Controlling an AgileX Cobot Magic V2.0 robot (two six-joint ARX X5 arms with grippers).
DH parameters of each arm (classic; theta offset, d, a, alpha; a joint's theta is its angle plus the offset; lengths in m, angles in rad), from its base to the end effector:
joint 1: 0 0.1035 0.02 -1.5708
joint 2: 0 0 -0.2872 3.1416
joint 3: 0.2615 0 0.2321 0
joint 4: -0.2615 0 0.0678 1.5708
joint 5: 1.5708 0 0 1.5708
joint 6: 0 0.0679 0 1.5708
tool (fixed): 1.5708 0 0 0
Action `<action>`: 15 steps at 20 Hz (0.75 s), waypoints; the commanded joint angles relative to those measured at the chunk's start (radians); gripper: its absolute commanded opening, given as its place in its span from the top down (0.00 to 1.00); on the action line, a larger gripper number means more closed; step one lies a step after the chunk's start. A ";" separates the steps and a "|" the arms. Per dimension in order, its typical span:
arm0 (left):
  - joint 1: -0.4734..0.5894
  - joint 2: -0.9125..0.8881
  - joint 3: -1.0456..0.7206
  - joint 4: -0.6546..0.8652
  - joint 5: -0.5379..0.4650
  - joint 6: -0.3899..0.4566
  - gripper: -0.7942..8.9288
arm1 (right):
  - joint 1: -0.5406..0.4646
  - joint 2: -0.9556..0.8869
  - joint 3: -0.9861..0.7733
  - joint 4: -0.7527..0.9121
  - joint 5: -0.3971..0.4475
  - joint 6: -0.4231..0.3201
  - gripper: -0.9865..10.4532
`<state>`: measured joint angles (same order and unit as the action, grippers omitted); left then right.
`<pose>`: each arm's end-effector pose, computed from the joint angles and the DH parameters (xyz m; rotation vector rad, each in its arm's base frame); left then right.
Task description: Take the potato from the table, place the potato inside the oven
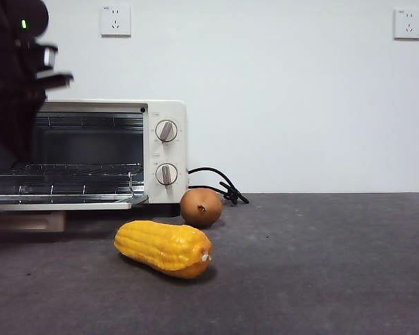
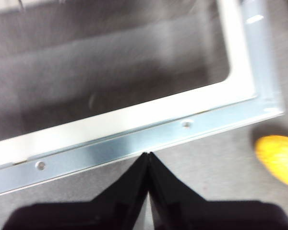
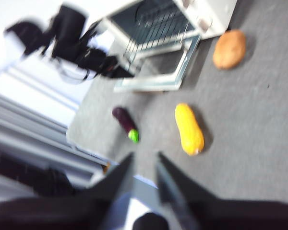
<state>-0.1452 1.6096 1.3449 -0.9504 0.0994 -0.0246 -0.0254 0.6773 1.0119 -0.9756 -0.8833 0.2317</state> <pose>0.3061 -0.0516 0.2628 0.0065 1.2200 -0.1987 0.0785 0.0505 0.3475 0.5010 0.6905 0.7593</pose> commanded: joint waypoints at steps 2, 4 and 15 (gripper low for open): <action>-0.018 -0.140 -0.005 0.029 0.009 0.029 0.92 | 0.053 0.074 0.023 0.072 0.011 0.074 0.74; -0.019 -0.241 -0.005 0.034 0.010 0.029 0.92 | 0.126 0.140 0.055 0.105 0.065 0.082 0.74; -0.018 -0.689 -0.005 -0.060 0.005 0.119 0.92 | 0.647 0.718 0.437 0.113 0.682 0.048 0.41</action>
<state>-0.1631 0.9230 1.3449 -1.0138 0.1043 0.0689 0.6197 1.3827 1.4475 -0.8661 -0.2050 0.2935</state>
